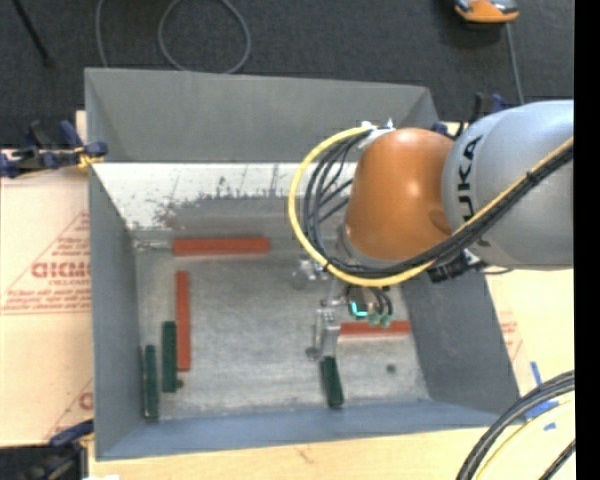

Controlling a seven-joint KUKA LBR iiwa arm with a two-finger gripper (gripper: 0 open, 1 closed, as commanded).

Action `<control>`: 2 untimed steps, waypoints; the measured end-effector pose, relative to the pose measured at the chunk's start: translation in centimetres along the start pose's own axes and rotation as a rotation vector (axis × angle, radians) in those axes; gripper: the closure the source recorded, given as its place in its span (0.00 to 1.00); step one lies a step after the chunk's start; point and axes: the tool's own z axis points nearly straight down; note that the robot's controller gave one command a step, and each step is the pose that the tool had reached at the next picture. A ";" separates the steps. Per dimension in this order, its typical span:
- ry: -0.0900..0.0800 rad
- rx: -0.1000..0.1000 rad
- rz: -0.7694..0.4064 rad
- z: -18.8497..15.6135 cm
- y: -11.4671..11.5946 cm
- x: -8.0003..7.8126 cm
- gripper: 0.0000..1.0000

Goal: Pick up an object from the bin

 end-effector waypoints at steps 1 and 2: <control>0.005 0.004 -0.117 9.4 -8.8 0.1 0.00; -0.003 0.001 -0.119 9.0 -8.4 -0.2 1.00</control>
Offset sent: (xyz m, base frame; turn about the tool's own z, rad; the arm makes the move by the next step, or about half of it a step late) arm 0.0008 -0.0826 -0.0911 -0.1229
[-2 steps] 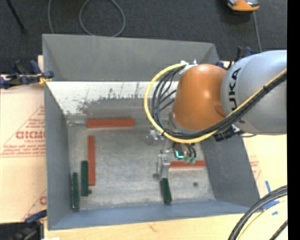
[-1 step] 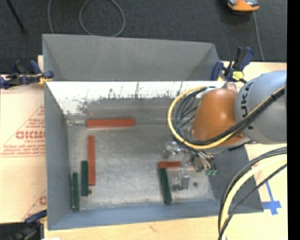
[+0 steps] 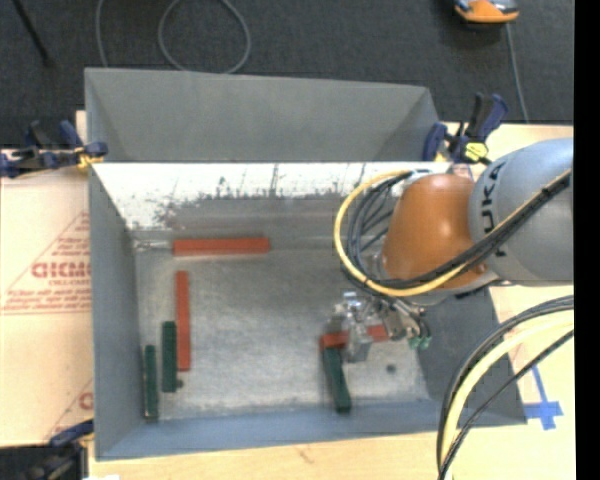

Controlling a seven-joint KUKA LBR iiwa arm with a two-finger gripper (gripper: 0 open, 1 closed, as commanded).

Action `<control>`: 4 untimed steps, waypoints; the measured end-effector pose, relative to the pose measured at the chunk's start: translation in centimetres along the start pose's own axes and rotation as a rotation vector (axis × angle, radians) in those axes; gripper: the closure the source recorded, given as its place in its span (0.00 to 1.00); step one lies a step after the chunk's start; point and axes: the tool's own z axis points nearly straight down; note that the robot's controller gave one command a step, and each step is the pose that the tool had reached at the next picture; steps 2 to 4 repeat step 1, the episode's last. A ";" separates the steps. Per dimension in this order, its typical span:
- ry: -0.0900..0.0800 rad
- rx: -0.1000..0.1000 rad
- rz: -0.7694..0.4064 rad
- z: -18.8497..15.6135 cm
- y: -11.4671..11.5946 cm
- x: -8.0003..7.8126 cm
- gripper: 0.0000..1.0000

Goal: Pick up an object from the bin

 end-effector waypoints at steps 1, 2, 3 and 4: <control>-0.009 0.002 0.012 -14.1 -0.2 -2.3 1.00; -0.009 0.002 0.012 -14.1 -0.2 -2.3 1.00; -0.009 0.002 0.012 -14.1 -0.2 -2.3 1.00; -0.009 0.002 0.012 -14.1 -0.2 -2.3 1.00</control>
Offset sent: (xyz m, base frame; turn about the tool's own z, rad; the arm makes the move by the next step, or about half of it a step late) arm 0.0198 0.0023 0.1353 0.0085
